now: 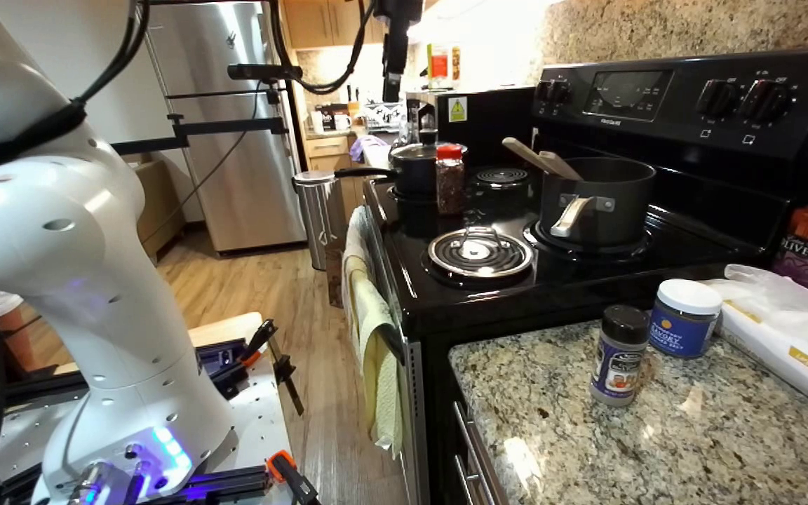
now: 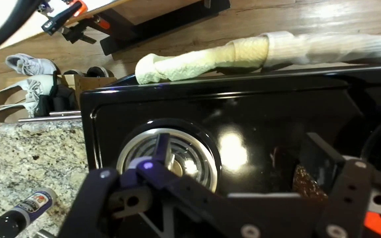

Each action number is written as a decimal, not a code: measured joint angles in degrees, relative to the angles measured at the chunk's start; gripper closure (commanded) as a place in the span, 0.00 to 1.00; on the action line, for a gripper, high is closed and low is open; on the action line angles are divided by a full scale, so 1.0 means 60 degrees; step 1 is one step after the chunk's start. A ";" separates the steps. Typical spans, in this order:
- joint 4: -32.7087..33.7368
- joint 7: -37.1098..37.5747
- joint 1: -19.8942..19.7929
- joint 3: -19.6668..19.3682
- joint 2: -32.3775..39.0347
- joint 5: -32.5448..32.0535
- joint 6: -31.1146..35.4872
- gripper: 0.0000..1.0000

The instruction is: Move the bottle of spices to the countertop then remove the lid from the pot.

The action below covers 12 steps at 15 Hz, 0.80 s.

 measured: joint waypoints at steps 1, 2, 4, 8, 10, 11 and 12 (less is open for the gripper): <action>0.0375 0.0250 0.0068 0.0025 0.0401 0.0004 0.0037 0.00; 0.0745 0.0465 0.0137 0.0030 0.0786 0.0004 0.0049 0.00; 0.1345 0.0725 0.0238 -0.0005 0.1381 0.0004 0.0048 0.00; 0.1638 0.0754 0.0279 -0.0345 0.1539 0.0004 0.0034 0.00; 0.1639 0.0754 0.0292 -0.0397 0.1513 0.0000 0.0034 0.00; 0.1635 0.0753 0.0305 -0.0416 0.1515 0.0000 0.0037 0.00; 0.1635 0.0707 0.0318 -0.0431 0.1523 0.0000 0.0062 0.00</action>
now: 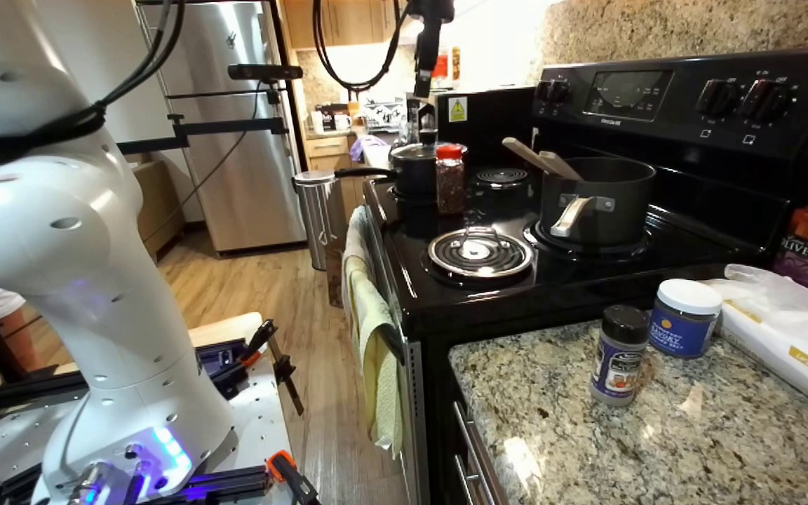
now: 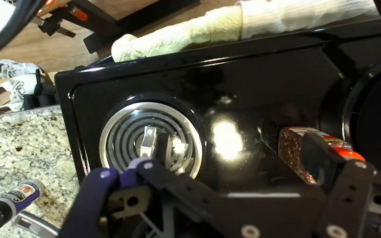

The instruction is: Move the bottle of spices to the countertop then remove the lid from the pot.

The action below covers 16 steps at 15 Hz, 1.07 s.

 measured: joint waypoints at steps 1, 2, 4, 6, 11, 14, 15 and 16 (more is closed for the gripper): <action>0.0000 -0.0082 0.0013 -0.0003 0.0016 0.0000 0.0067 0.00; 0.0002 -0.0187 0.0044 -0.0003 0.0053 0.0000 0.0204 0.00; 0.0046 -0.0416 0.0204 0.0005 0.0243 0.0000 0.0602 0.00; 0.0220 -0.0540 0.0432 0.0037 0.0580 0.0000 0.0937 0.00; 0.1041 -0.0845 0.1002 0.0139 0.1789 -0.0055 0.1156 0.00; 0.1651 -0.0843 0.1276 0.0134 0.2544 -0.0145 0.1290 0.00; 0.1856 -0.0829 0.1349 0.0123 0.2786 -0.0148 0.1343 0.00; 0.2059 -0.0815 0.1409 0.0112 0.3030 -0.0148 0.1376 0.00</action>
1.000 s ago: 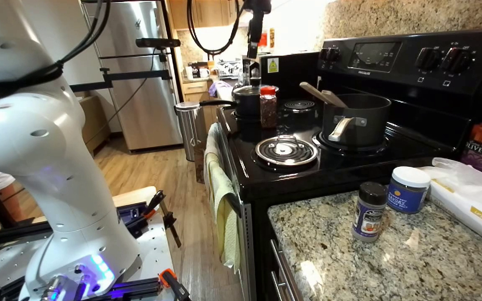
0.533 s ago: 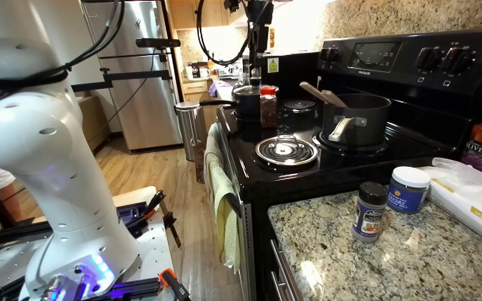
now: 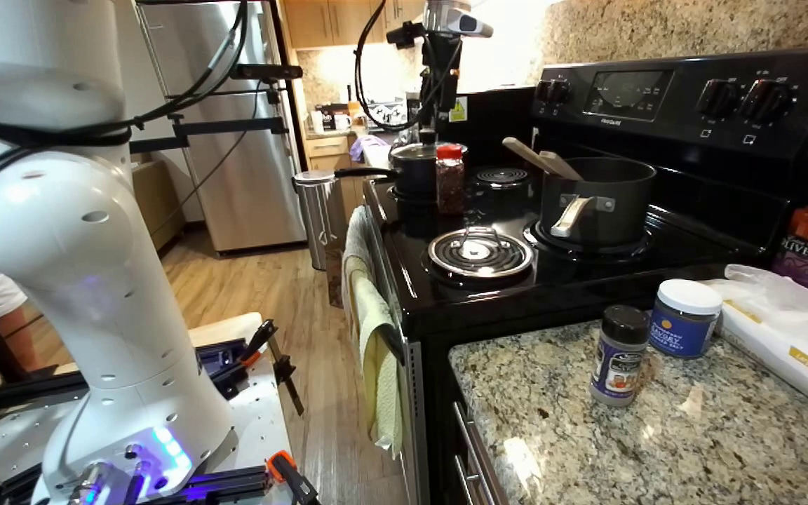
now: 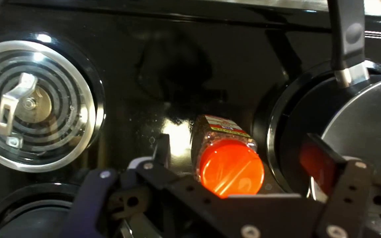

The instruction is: Move the bottle of spices to the countertop then remove the lid from the pot.

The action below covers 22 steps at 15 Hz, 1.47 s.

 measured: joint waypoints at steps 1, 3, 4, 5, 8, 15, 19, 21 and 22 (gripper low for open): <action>0.0191 0.0039 0.0058 -0.0020 0.0228 0.0000 0.0014 0.00; 0.0536 0.0190 0.0181 -0.0104 0.0646 0.0000 0.0066 0.00; 0.0676 0.0263 0.0234 -0.0159 0.0818 0.0000 0.0104 0.00; 0.0795 0.0359 0.0278 -0.0213 0.0969 0.0000 0.0158 0.00; 0.1003 0.0652 0.0367 -0.0370 0.1281 0.0000 0.0420 0.00; 0.1041 0.1628 0.0485 -0.0651 0.1475 -0.0007 0.0850 0.00; 0.1041 0.1865 0.0553 -0.0674 0.1475 -0.0051 0.0765 0.00; 0.1040 0.1870 0.0607 -0.0677 0.1475 -0.0082 0.0566 0.00; 0.1040 0.1874 0.0633 -0.0677 0.1475 -0.0122 0.0413 0.00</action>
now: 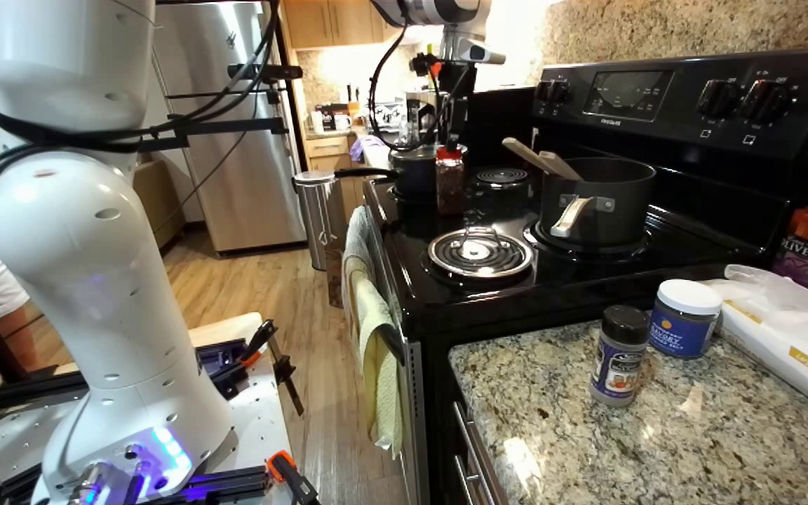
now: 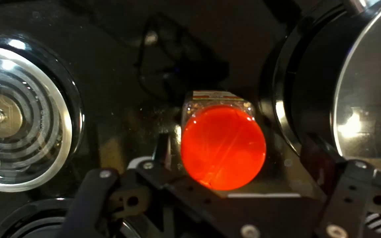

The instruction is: Move the bottle of spices to the countertop then remove the lid from the pot.

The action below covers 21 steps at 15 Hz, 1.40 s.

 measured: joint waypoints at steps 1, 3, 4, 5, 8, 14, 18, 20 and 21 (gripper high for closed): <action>0.0000 0.0004 0.0024 -0.0003 0.0000 -0.0049 -0.0139 0.00; 0.0000 0.0012 0.0081 -0.0018 0.0000 -0.0211 -0.0281 0.00; 0.0000 0.0013 0.0094 -0.0018 0.0000 -0.0283 -0.0316 0.25; 0.0000 0.0013 0.0100 -0.0018 0.0000 -0.0344 -0.0324 0.28; 0.0000 0.0013 0.0100 -0.0018 0.0000 -0.0415 -0.0324 0.47; 0.0003 0.0011 0.0100 -0.0016 0.0000 -0.0420 -0.0324 0.64; 0.0004 -0.0071 0.0081 -0.0016 -0.0089 -0.0418 -0.0324 0.64; -0.0006 -0.0132 0.0050 -0.0034 -0.0347 -0.0418 -0.0387 0.64; -0.0023 -0.0167 0.0035 -0.0057 -0.0551 -0.0418 -0.0486 0.64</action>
